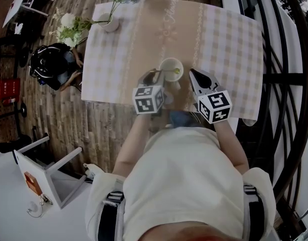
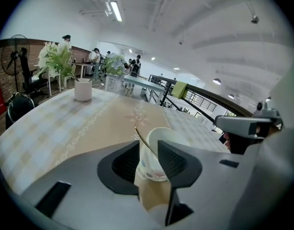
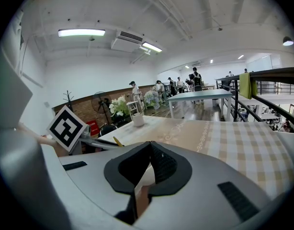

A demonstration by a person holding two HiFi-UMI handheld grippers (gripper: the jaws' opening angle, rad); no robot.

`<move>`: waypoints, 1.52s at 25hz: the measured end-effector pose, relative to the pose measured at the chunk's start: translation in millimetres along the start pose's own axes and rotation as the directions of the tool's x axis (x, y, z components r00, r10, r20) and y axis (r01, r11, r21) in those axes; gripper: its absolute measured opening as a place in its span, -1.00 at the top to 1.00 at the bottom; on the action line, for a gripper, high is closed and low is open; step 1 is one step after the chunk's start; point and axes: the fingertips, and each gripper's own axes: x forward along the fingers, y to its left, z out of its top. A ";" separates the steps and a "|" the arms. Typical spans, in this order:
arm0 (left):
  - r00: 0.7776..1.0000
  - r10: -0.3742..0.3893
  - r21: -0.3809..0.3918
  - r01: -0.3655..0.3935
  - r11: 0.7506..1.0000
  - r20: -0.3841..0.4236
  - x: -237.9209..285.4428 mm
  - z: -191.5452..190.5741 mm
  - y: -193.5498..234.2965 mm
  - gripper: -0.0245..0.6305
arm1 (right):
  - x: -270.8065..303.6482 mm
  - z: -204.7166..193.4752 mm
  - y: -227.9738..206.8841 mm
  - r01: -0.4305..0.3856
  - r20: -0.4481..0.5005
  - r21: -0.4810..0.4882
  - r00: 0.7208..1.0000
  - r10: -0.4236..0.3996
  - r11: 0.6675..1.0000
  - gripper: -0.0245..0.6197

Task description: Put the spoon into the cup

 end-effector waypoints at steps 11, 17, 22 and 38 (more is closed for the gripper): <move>0.999 -0.004 -0.031 0.005 0.999 0.034 -24.2 -0.2 -3.1 0.63 | -19.3 -9.8 13.8 0.011 0.006 -0.005 1.000 -0.011 1.000 0.92; 0.998 -0.017 -0.036 0.019 0.999 0.066 -51.3 -10.3 -12.2 0.63 | -39.2 -23.6 29.4 0.017 0.015 -0.008 1.000 -0.017 1.000 0.92; 0.995 -0.037 -0.045 0.041 0.998 0.088 -91.1 -2.6 -24.0 0.66 | -63.2 -7.5 53.6 0.023 0.026 -0.024 0.999 -0.022 0.999 0.92; 0.982 -0.058 -0.039 0.066 0.997 0.179 -161.0 -28.9 -40.2 0.87 | -108.2 -33.5 91.3 0.036 0.070 -0.045 0.997 -0.033 0.998 0.92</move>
